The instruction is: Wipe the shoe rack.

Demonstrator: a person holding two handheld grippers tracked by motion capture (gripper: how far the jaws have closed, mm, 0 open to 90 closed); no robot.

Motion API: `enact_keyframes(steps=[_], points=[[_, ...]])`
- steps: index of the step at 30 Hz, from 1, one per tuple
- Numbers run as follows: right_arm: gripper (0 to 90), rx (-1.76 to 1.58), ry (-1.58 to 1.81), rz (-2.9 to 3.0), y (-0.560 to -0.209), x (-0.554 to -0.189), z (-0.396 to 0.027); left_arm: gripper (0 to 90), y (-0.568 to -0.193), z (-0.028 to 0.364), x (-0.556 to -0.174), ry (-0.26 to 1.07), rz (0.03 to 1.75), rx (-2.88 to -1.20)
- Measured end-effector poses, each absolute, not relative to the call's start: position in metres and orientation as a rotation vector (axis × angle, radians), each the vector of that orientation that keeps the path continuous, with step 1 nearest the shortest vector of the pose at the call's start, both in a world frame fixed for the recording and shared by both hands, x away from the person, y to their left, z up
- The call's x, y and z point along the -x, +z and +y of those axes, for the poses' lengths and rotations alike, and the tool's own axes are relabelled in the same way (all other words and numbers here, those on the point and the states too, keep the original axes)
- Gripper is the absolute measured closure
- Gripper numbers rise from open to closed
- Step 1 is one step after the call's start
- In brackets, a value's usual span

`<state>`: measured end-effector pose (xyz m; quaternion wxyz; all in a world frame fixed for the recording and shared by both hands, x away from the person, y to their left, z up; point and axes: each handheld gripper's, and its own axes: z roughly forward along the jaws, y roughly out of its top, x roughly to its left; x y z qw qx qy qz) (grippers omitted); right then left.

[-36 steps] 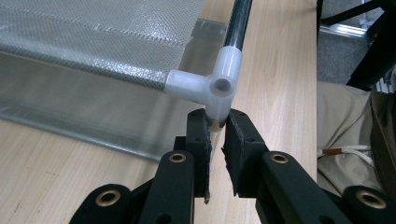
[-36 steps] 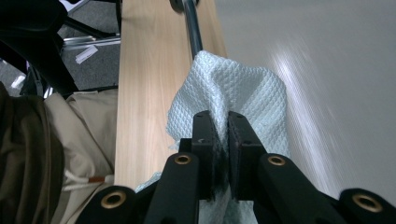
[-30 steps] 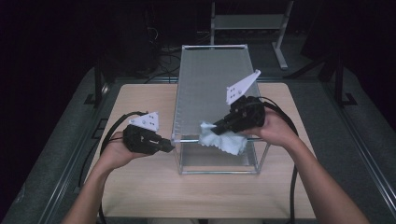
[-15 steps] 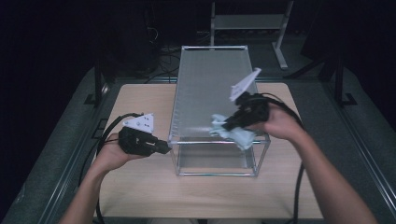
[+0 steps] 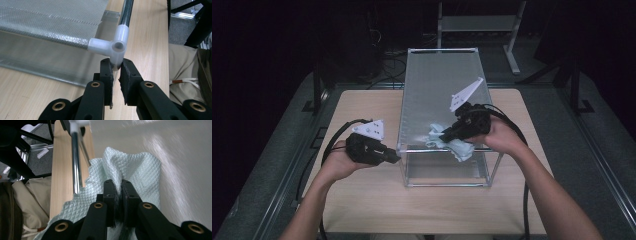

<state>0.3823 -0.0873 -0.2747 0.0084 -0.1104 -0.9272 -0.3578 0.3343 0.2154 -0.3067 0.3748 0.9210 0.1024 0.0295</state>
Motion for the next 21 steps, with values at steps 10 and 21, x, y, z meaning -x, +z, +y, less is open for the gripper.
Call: enact_keyframes(steps=[10, 21], points=[[82.6, 0.258, -1.167, -2.889, -0.255, -0.346, -0.113, 80.4, -0.307, 0.202, -0.343, 0.088, 0.269, -2.358], [82.2, 0.294, -1.155, -2.894, -0.3, -0.323, -0.133, 80.3, -0.307, 0.197, -0.35, 0.096, 0.285, -2.358]])
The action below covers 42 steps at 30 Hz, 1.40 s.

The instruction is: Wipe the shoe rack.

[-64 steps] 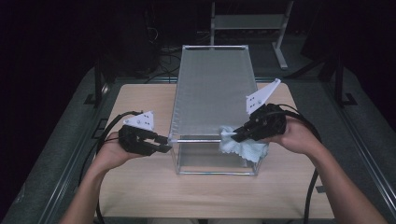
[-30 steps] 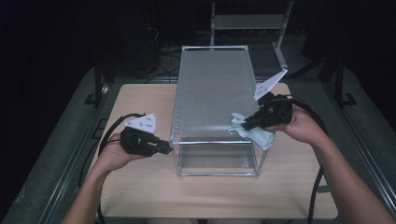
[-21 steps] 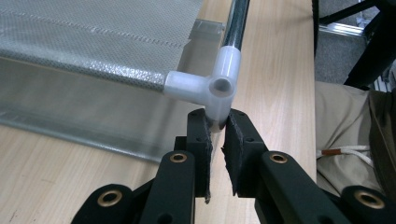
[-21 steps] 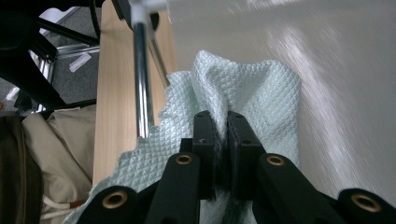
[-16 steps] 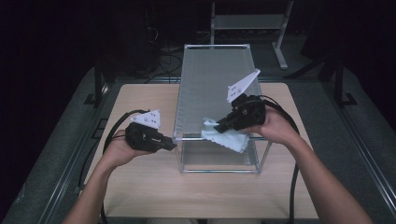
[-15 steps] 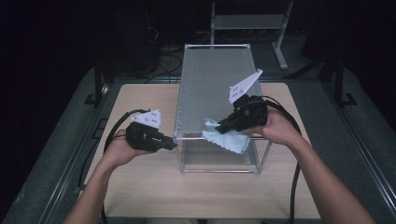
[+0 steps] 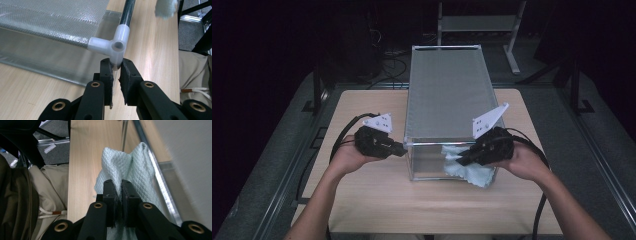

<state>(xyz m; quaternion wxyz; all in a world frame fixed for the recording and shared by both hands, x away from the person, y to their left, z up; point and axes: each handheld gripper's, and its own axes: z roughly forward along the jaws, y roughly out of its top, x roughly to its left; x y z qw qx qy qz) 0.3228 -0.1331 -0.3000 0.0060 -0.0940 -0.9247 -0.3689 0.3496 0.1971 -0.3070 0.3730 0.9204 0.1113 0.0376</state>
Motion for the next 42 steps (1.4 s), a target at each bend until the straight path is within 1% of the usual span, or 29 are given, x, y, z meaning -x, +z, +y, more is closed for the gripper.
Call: enact_keyframes(steps=[5, 14, 23, 33, 42], points=[[81.4, 0.292, -1.147, -2.906, -0.329, -0.318, -0.129, 80.3, -0.306, 0.194, -0.35, 0.101, 0.28, -2.372], [80.9, 0.335, -1.178, -2.917, -0.369, -0.312, -0.118, 80.2, -0.306, 0.192, -0.35, 0.105, 0.28, -2.373], [80.5, 0.384, -1.204, -2.897, -0.405, -0.32, -0.099, 80.2, -0.306, 0.192, -0.35, 0.105, 0.28, -2.368], [81.0, 0.447, -1.239, -2.904, -0.438, -0.325, -0.07, 80.3, -0.307, 0.193, -0.349, 0.113, 0.283, -2.358], [81.5, 0.45, -1.237, -2.959, -0.453, -0.331, -0.028, 80.3, -0.307, 0.192, -0.348, 0.11, 0.281, -2.358]])
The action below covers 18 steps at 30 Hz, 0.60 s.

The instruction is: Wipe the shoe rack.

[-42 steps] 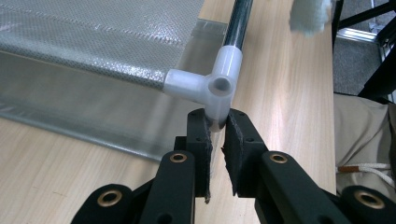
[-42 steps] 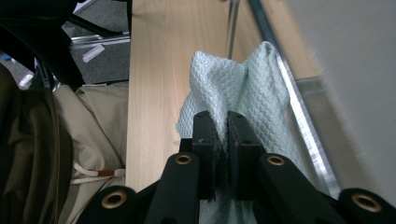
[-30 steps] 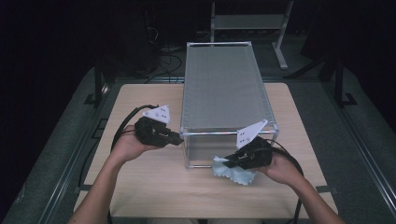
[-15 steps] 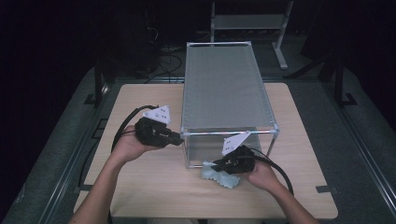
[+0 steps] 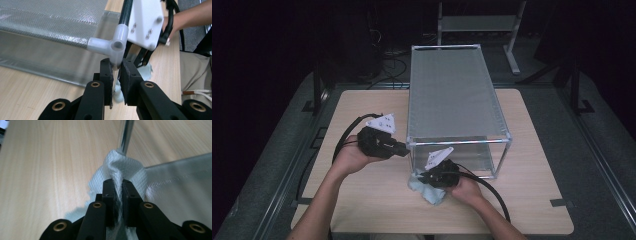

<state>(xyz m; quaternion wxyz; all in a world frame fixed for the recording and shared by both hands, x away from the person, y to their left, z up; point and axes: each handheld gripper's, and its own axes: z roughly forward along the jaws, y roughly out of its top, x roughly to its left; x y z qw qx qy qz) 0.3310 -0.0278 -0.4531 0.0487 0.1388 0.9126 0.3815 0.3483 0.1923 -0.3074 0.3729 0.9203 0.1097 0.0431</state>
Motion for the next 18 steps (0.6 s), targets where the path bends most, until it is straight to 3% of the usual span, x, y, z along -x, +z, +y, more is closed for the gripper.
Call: enact_keyframes(steps=[9, 18], points=[[82.0, -0.495, 1.103, 2.766, -0.453, -0.334, -0.072, 80.3, -0.308, 0.193, -0.347, 0.107, 0.274, -2.352], [81.9, -0.468, 1.099, 2.744, -0.454, -0.33, -0.063, 80.8, -0.307, 0.2, -0.347, 0.094, 0.277, -2.346]])
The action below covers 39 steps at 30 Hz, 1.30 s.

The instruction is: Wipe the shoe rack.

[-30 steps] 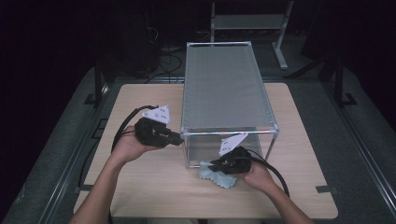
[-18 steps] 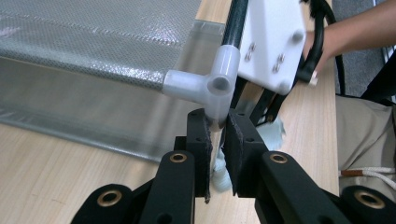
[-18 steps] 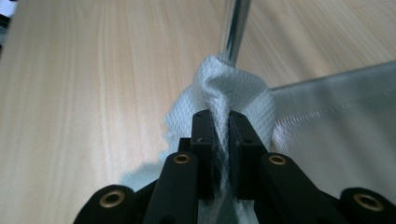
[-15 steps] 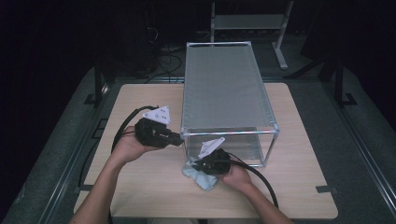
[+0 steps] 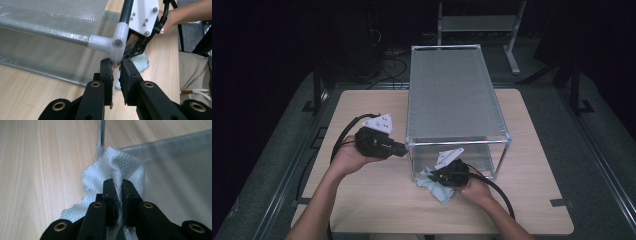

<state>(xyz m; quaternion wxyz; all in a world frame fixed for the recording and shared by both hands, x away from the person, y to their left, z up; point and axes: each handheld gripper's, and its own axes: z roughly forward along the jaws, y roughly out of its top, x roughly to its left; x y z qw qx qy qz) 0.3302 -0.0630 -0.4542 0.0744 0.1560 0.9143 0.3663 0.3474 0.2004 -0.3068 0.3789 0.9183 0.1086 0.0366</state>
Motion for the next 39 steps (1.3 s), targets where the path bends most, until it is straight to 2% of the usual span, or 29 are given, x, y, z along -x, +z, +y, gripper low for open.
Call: enact_keyframes(steps=[1, 4, 5, 6, 12, 15, 18, 21, 22, 26, 34, 39], points=[[82.0, -0.465, 1.077, 2.739, -0.453, -0.329, -0.069, 90.0, -0.307, 0.2, -0.347, 0.094, 0.277, -2.346], [82.1, -0.497, 1.047, 2.718, -0.453, -0.326, -0.086, 89.6, -0.305, 0.212, -0.345, 0.105, 0.289, -2.289], [82.1, -0.497, 1.047, 2.718, -0.453, -0.326, -0.086, 83.0, -0.305, 0.212, -0.345, 0.105, 0.289, -2.289], [82.2, -0.526, 1.076, 2.719, -0.454, -0.329, -0.09, 80.9, -0.306, 0.208, -0.343, 0.104, 0.281, -2.32], [82.1, -0.521, 1.066, 2.724, -0.454, -0.329, -0.084, 76.7, -0.31, 0.197, -0.344, 0.061, 0.232, -2.327], [82.1, -0.527, 1.089, 2.728, -0.454, -0.33, -0.081, 69.1, -0.311, 0.19, -0.345, 0.075, 0.227, -2.343], [82.1, -0.512, 1.091, 2.73, -0.454, -0.331, -0.074, 68.6, -0.314, 0.184, -0.351, 0.076, 0.246, -2.369], [82.1, -0.5, 1.099, 2.726, -0.455, -0.332, -0.066, 78.9, -0.315, 0.182, -0.355, 0.084, 0.268, -2.372], [82.1, -0.5, 1.099, 2.726, -0.455, -0.332, -0.066, 79.6, -0.315, 0.182, -0.355, 0.084, 0.268, -2.372], [82.2, -0.512, 1.088, 2.722, -0.454, -0.332, -0.071, 80.1, -0.316, 0.182, -0.356, 0.072, 0.268, -2.367], [82.4, -0.6, 1.018, 2.661, -0.453, -0.322, -0.137, 80.3, -0.316, 0.18, -0.355, 0.071, 0.26, -2.367], [82.3, -0.598, 1.016, 2.678, -0.452, -0.325, -0.127, 80.4, -0.315, 0.181, -0.356, 0.071, 0.262, -2.374]])
